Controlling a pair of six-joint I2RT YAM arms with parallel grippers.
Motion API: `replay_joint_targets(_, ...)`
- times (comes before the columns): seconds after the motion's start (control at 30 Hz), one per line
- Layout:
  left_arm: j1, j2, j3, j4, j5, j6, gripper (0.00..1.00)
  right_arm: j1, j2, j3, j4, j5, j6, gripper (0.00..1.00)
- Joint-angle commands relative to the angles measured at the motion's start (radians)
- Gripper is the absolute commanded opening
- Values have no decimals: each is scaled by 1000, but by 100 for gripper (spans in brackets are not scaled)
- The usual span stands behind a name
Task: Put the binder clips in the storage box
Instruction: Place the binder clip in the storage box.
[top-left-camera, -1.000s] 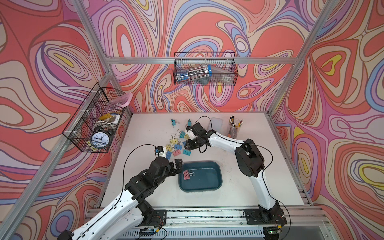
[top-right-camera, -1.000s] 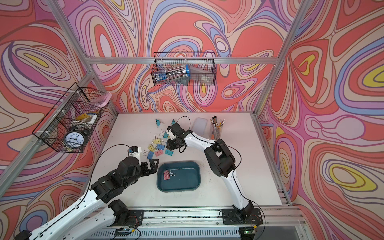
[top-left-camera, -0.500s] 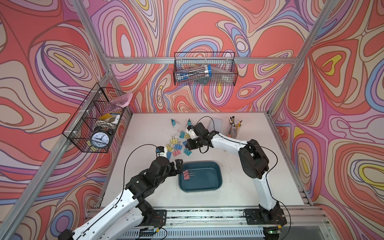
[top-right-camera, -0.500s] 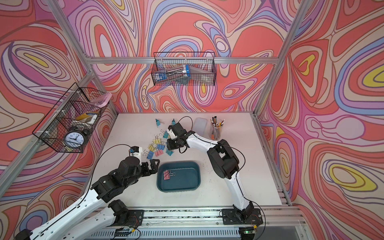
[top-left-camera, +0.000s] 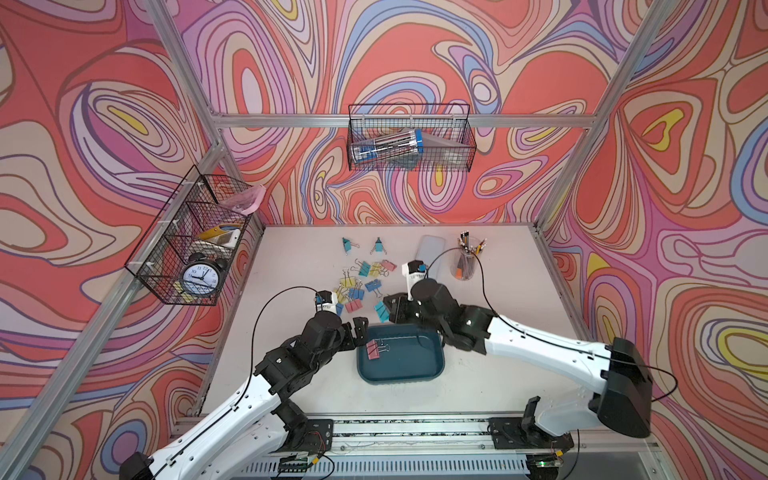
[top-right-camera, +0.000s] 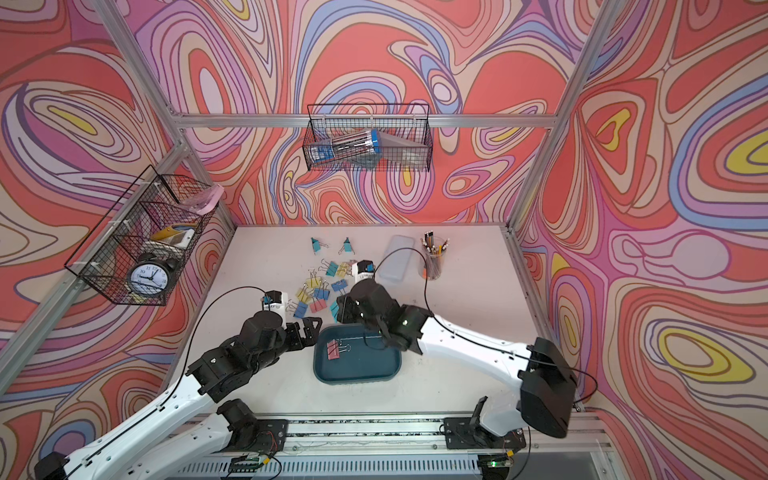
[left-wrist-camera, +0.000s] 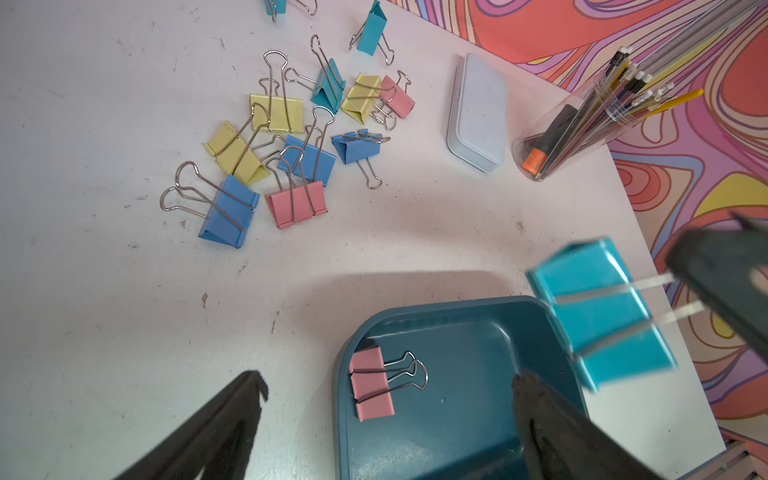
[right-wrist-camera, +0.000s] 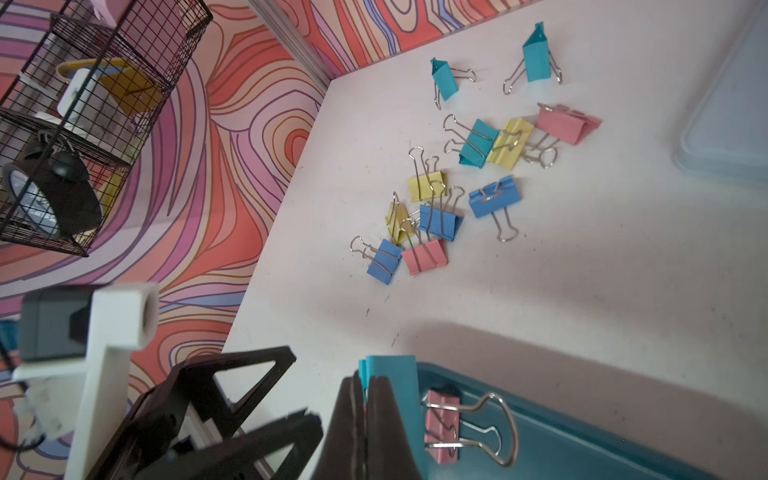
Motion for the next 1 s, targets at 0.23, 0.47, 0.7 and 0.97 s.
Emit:
replay_joint_targets(0.23,7,29,26,32,36,20,99,114,65,-216,75,295,388,0)
replay_joint_targets(0.47,7,25,24,19,31,18,99,114,205,-239,250,276,415,0)
replay_joint_targets(0.7,7,32,25,17,31,14,99,115,279,-248,301,246,451,0)
replay_joint_targets(0.97,6,50,26,18,23,5,99,122,258,-259,288,209,409,16)
